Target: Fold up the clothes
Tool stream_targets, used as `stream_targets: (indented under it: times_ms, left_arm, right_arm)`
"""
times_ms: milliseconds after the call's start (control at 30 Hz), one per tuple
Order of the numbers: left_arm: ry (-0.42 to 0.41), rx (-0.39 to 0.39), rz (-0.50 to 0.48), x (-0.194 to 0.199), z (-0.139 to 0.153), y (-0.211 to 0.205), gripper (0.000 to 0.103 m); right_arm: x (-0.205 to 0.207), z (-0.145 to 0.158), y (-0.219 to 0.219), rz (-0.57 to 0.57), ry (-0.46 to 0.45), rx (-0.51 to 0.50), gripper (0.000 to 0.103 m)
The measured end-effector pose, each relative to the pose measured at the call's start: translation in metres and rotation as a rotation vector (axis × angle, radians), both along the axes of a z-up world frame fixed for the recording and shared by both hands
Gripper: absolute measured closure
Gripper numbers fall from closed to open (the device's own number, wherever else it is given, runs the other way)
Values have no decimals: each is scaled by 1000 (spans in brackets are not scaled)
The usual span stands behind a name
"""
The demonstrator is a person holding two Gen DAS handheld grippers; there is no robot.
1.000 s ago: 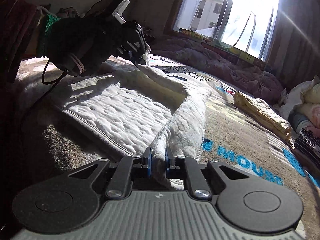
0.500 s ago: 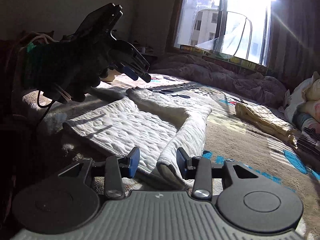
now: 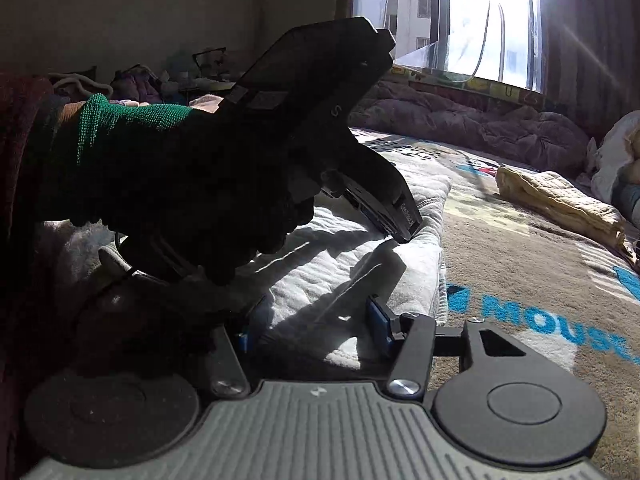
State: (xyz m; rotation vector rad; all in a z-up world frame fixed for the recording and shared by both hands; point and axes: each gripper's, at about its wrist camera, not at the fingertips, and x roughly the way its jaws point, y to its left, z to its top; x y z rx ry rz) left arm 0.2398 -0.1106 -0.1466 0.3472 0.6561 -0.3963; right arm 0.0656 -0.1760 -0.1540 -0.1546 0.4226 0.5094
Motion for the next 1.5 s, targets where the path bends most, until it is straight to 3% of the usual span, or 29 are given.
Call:
stream_targets:
  times_ms: [67,267,400,500,567,700,800,967,1033,1100,1167,1233,1267,1433,1500]
  left_arm:
    - [11,12,-6,0,5,0,83]
    - [-57,-94,41,6,47,12,83]
    - [21,-135,58,49,35,4,83]
    - [81,-88,115,80,11,-2,81]
    - [86,-114,151,91,2,1,80]
    - [104,-135,216,90,18,-2,82]
    - [77,-168,201,88,31,-4,82]
    - [111,-145,182,103,35,-13,82]
    - [124,-136,174,109,36,-17,77]
    - [138,-127,166,115,38,-21,55]
    - [154,-125,165,121,39,-23,54]
    - [209,-225,263,129,30,-10,76]
    - [236,-275,312,133,25,-4,80]
    - [368,-521,549,153,5,28,81]
    - [366,-542,535,149,10,28,81]
  right_arm:
    - [1,-3,2,15,14,7,41]
    - [-12,12,-8,-16,-65,77,43]
    - [0,2,-7,-56,8,87,42]
    - [6,-4,-4,-48,57,111,30]
    - [9,-6,-3,-42,75,119,22]
    - [9,-9,0,-27,77,113,18]
    - [4,-9,2,-26,72,118,18]
    - [3,-7,2,-21,70,127,18]
    - [3,-7,1,-19,73,135,18]
    - [3,-7,3,-17,74,137,16]
    - [1,-8,5,-15,74,138,14]
    - [1,-8,6,-14,77,139,12]
    - [1,-8,7,-13,79,139,12]
    - [10,-12,5,-11,96,141,9]
    - [11,-13,7,-5,89,127,6]
